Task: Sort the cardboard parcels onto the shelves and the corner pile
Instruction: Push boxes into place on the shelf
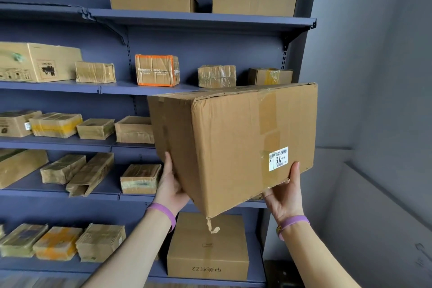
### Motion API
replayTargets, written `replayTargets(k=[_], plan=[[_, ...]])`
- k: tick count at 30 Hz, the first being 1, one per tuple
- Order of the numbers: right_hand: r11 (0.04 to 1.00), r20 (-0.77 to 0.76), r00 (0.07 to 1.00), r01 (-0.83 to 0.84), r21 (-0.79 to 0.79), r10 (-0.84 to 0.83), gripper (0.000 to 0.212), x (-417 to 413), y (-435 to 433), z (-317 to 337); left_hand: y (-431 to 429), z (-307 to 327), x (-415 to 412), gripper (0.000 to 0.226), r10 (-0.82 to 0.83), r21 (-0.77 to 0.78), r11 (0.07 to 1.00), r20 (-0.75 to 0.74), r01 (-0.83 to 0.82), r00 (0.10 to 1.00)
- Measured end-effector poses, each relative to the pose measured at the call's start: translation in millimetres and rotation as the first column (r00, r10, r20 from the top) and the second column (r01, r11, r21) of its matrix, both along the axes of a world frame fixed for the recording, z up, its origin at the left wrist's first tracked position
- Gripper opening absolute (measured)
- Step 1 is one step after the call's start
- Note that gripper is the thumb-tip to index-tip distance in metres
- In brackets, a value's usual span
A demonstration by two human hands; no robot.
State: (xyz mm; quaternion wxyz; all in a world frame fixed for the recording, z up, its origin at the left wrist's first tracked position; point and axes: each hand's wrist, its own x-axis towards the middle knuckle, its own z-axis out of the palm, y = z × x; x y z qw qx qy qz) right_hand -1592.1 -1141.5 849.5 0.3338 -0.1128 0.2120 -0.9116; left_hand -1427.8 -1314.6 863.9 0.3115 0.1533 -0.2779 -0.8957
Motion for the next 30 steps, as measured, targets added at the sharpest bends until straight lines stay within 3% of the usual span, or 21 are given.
replayTargets(k=[7, 12, 14, 18, 24, 28, 30], plan=[[0.999, -0.006, 1.000, -0.005, -0.032, 0.005, 0.058, 2.1, -3.9, -8.2, 21.6, -12.7, 4.1, 0.071, -0.091, 0.032, 0.995, -0.028, 0.092, 0.995], [0.997, -0.059, 0.996, -0.074, -0.025, 0.072, 0.056, 5.2, -2.8, -8.0, 26.7, -9.2, 3.4, 0.049, -0.001, 0.039, 0.999, -0.059, 0.003, 0.998], [0.996, -0.086, 0.992, -0.090, 0.014, 0.091, 0.068, 4.4, 0.2, -7.1, 25.7, -8.9, 3.8, 0.046, 0.014, 0.026, 1.000, -0.056, -0.012, 0.998], [0.995, -0.144, 0.987, -0.066, 0.079, 0.076, 0.116, -6.5, 6.2, -4.1, 20.1, -6.9, 8.8, 0.044, 0.032, -0.021, 0.999, -0.047, -0.033, 0.998], [0.996, -0.154, 0.987, -0.029, 0.087, 0.042, 0.127, -18.5, 17.4, 4.4, -2.9, -14.7, 16.4, 0.029, 0.102, -0.081, 0.992, 0.075, -0.096, 0.992], [0.995, -0.139, 0.990, 0.033, 0.091, -0.020, 0.126, -13.3, 14.3, 0.9, 0.1, -14.0, 14.9, 0.030, 0.072, -0.087, 0.993, -0.056, -0.076, 0.996], [0.994, -0.109, 0.993, 0.064, 0.087, -0.054, 0.124, -5.5, 9.9, -1.4, 11.5, -12.1, 14.5, 0.045, 0.072, -0.017, 0.997, -0.207, -0.077, 0.976]])
